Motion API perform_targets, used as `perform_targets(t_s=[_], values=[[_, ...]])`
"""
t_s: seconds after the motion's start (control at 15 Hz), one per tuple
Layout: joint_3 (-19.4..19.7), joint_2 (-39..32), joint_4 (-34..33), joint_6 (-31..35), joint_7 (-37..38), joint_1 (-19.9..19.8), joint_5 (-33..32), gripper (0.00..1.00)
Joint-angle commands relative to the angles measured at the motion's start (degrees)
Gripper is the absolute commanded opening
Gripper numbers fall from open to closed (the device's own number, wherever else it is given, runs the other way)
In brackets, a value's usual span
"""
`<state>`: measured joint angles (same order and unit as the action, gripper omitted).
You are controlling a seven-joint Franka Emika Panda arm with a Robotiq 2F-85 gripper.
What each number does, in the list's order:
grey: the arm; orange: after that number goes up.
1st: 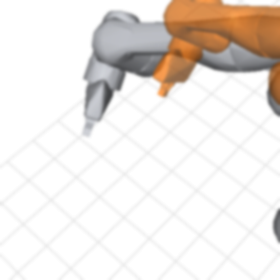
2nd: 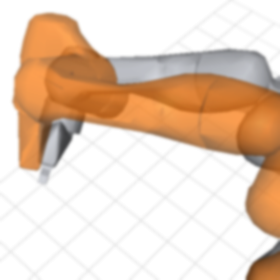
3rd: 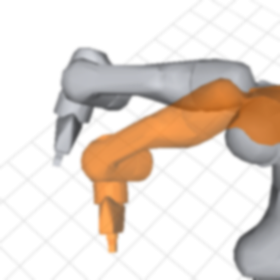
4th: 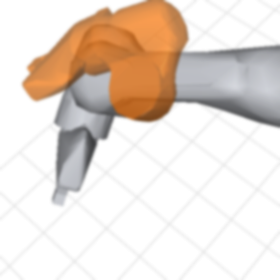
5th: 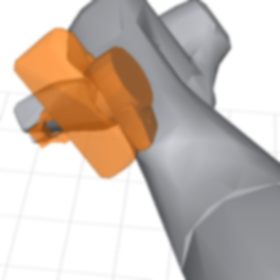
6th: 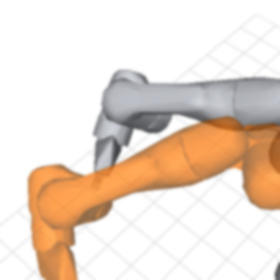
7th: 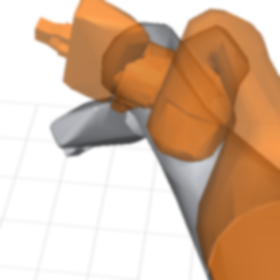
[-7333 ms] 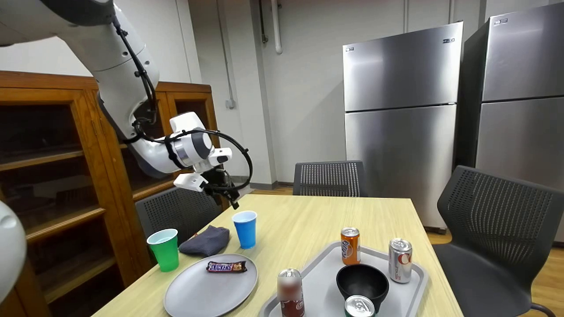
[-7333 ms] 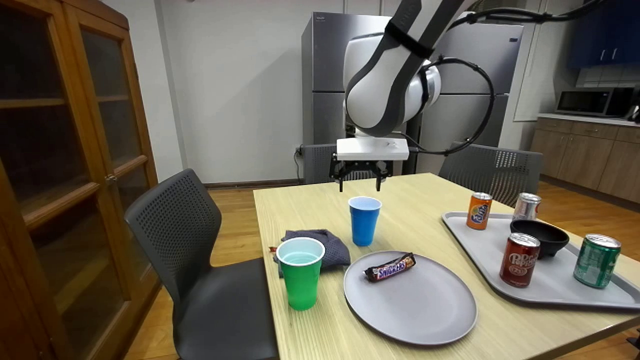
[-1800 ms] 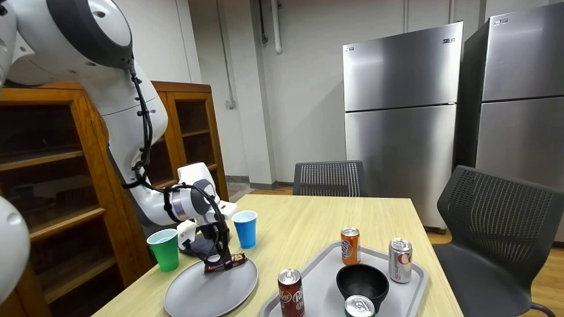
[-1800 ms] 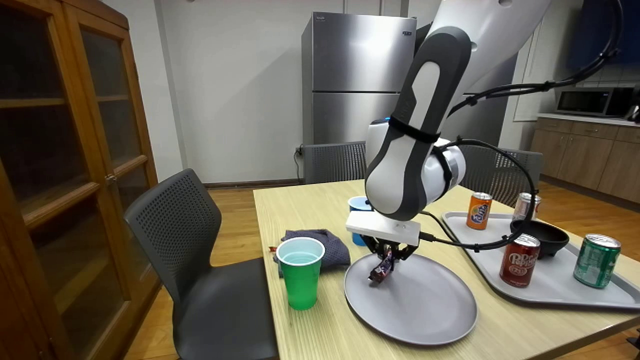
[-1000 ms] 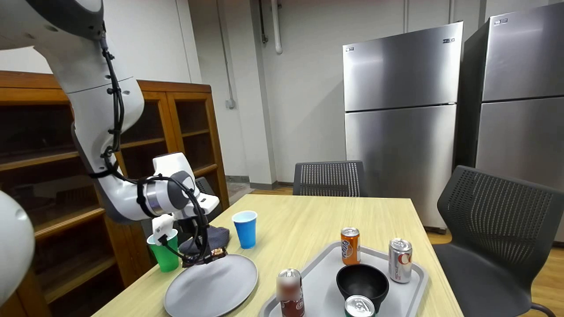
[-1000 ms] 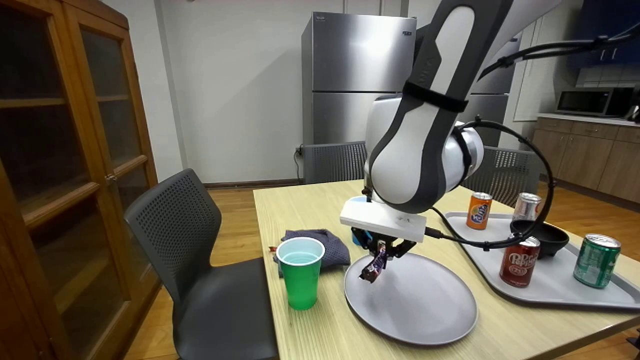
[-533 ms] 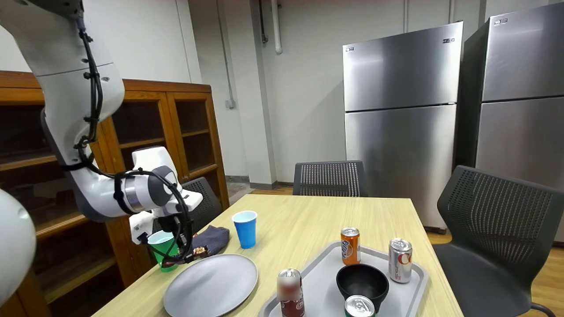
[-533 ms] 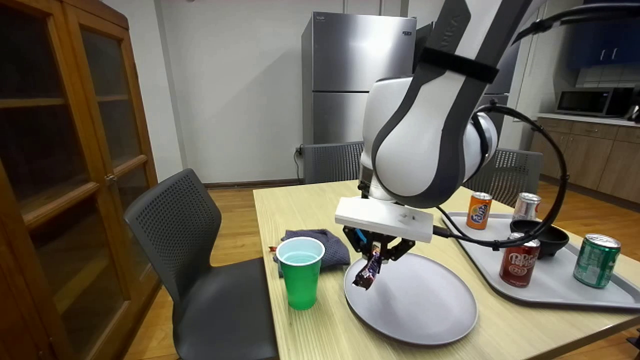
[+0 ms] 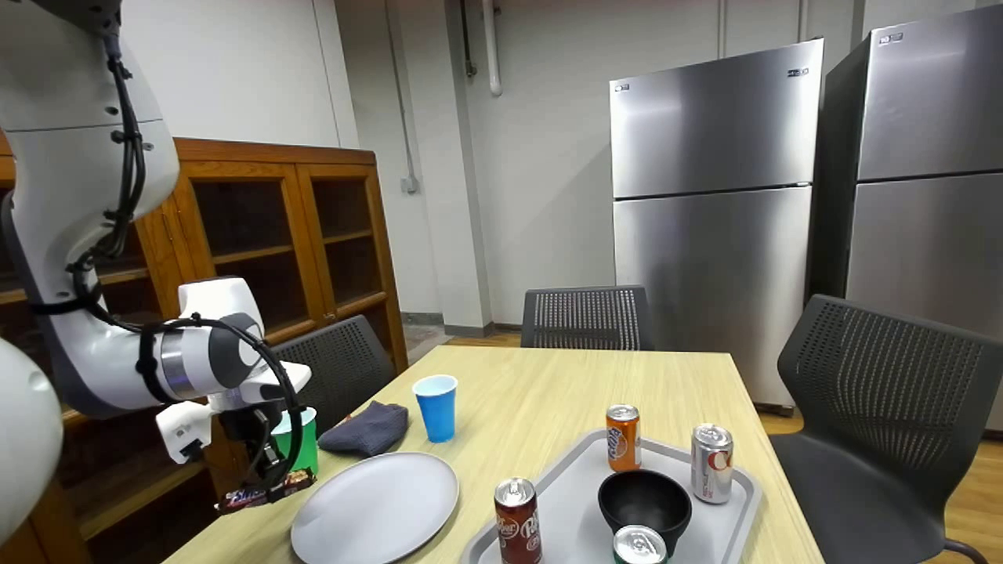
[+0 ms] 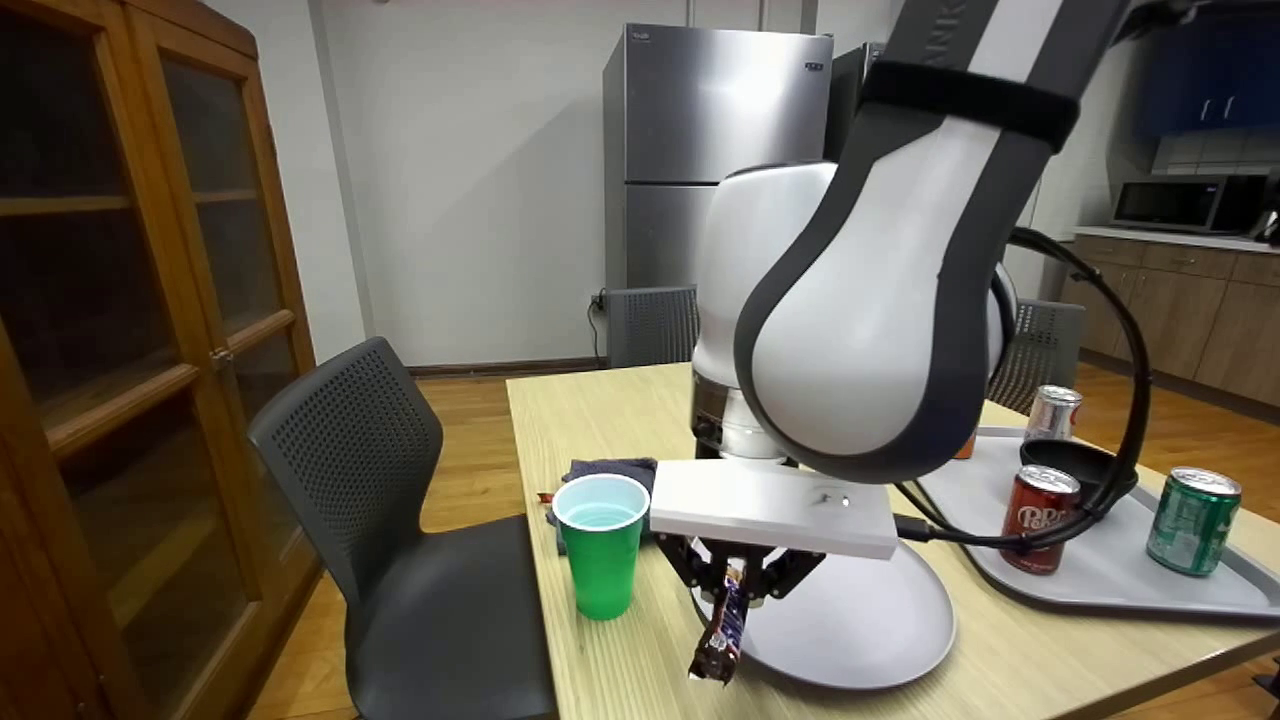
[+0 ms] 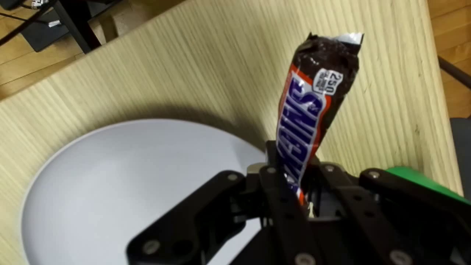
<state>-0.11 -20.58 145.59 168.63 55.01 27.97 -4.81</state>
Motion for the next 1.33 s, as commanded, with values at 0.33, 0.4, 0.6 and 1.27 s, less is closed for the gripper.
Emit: perform_targets(t_s=[0.33,0.4,0.6,1.27], values=[[-3.4,0.5,0.7,-0.3,-5.9,0.8,1.0,0.04],[-3.0,0.1,0.5,-0.2,-6.0,1.4,0.6,0.04],[-1.1,-1.2,-0.1,0.0,-5.3,4.0,-1.1,0.04],[4.6,-5.6,-2.7,0.3,-4.9,11.2,-1.8,0.04]])
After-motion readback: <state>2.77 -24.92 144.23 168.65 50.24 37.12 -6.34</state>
